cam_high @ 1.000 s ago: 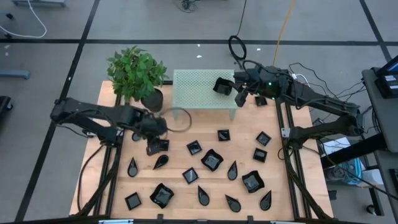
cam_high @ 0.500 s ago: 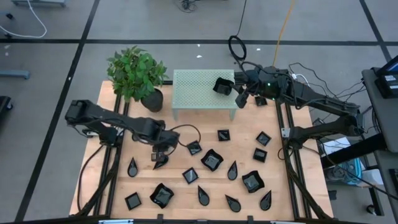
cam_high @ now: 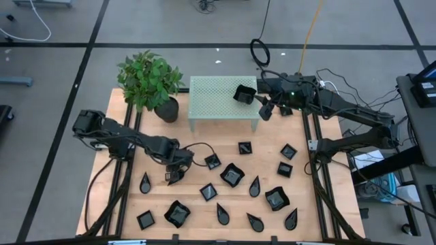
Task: Pick & Place Mini shaped plates
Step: Put the square plate on the shelf
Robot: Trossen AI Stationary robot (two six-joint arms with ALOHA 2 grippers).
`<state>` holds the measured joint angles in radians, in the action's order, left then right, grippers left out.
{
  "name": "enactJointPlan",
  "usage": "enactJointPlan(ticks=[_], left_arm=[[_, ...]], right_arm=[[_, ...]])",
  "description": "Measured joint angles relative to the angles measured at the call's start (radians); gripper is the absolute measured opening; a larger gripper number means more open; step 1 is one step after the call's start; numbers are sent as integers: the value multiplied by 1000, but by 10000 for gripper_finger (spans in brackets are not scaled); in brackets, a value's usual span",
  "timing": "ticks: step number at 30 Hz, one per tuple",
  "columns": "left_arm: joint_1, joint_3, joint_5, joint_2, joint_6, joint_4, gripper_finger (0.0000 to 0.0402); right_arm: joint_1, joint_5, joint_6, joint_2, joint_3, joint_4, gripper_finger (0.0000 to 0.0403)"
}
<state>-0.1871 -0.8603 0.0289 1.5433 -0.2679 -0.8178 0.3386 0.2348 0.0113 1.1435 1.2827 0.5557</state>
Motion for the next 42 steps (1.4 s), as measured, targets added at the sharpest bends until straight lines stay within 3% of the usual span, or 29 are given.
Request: enactJointPlan(ticks=[13,23,33,42], left_arm=[[0,77,51,0,27,99,139],[0,76,57,-2,132,128,10],[-27,45,50,-2,167,118,8],[-64,-93,14,-27,363,84,4]], right_arm=[[0,0,-7,0,0,4,143],[0,0,-30,0,0,12,143],[0,0,-28,0,0,18,142],[0,0,-16,0,0,19,141]])
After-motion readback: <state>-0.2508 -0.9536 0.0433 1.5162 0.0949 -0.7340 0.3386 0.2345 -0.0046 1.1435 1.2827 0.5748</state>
